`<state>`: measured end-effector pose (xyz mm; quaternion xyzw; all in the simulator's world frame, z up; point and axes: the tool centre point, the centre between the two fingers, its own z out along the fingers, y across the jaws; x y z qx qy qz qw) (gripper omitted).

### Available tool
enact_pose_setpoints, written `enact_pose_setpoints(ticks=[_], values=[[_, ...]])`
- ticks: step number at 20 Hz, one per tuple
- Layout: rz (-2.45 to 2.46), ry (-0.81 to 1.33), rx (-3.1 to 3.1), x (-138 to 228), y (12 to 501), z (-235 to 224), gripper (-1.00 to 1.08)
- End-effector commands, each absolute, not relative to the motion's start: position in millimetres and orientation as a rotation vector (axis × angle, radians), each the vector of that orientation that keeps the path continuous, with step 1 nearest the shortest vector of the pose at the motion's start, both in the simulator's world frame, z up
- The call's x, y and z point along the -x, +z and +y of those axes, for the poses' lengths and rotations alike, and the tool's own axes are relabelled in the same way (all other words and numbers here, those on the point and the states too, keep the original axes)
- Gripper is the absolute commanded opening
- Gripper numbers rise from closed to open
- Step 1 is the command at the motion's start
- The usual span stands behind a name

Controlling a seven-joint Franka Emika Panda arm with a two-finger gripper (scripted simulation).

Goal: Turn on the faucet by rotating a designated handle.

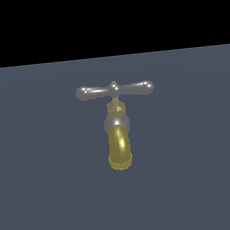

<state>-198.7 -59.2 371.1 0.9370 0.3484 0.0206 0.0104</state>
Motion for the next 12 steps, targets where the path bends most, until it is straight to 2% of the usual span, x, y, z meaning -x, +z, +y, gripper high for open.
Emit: enact_pose_setpoints(ticks=[1,12], values=[[1.175,0.060,-2.891,193.0,358.1,-64.8,-1.00],[1.530,0.039,-2.725,164.5,303.1,-84.6,-1.00]])
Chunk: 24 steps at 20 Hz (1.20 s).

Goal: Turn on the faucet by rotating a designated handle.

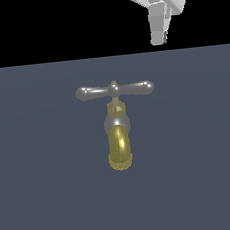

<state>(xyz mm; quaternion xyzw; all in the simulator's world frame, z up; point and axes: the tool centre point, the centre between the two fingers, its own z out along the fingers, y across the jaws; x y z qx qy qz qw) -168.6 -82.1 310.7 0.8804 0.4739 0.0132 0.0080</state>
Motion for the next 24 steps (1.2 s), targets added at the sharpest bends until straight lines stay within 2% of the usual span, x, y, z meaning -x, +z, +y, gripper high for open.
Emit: enact_pose_setpoints(ticks=[1,24], values=[[1.560,0.037,-2.709,161.7,298.3,-86.0,-1.00],[2.086,0.002,-2.342,106.0,208.3,-98.2,-1.00]])
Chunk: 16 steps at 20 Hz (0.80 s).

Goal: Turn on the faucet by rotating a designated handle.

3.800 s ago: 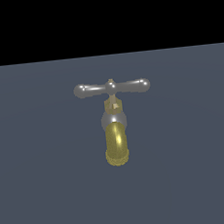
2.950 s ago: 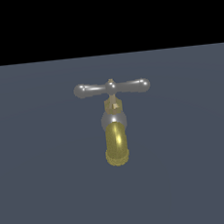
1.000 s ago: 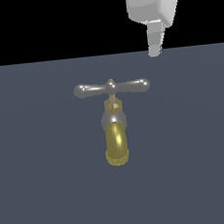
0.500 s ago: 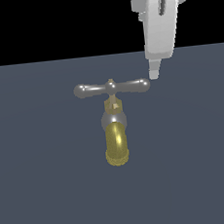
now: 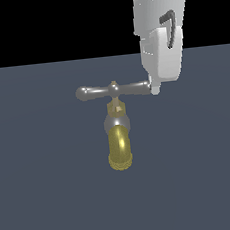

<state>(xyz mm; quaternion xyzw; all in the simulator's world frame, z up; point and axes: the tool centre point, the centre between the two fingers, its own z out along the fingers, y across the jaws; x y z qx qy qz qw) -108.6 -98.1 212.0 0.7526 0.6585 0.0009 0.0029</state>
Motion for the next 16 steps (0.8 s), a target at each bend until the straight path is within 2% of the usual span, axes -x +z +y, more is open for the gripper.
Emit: enact_pose_setpoints(ticks=[1,16], values=[[2.097,0.002,-2.333,104.7,206.3,-98.0,-1.00],[2.153,0.000,-2.287,98.2,196.4,-96.3,-1.00]])
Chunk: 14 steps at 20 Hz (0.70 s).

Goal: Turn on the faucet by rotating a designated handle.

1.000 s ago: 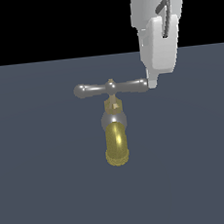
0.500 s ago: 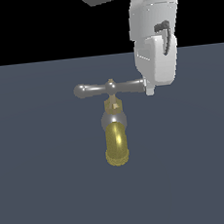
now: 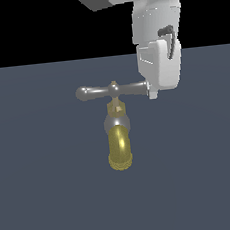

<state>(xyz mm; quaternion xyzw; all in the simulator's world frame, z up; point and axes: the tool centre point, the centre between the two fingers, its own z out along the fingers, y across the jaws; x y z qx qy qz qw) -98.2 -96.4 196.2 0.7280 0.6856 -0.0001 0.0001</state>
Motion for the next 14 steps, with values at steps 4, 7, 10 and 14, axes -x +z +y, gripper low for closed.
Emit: enact_pose_setpoints(ticks=[4,7,10,14], values=[[2.153,0.000,-2.287,98.2,196.3,-96.4,-1.00],[2.153,0.000,-2.287,90.8,196.3,-97.8,-1.00],[2.153,0.000,-2.287,83.4,196.3,-99.3,-1.00],[2.153,0.000,-2.287,73.5,196.2,-101.2,-1.00]])
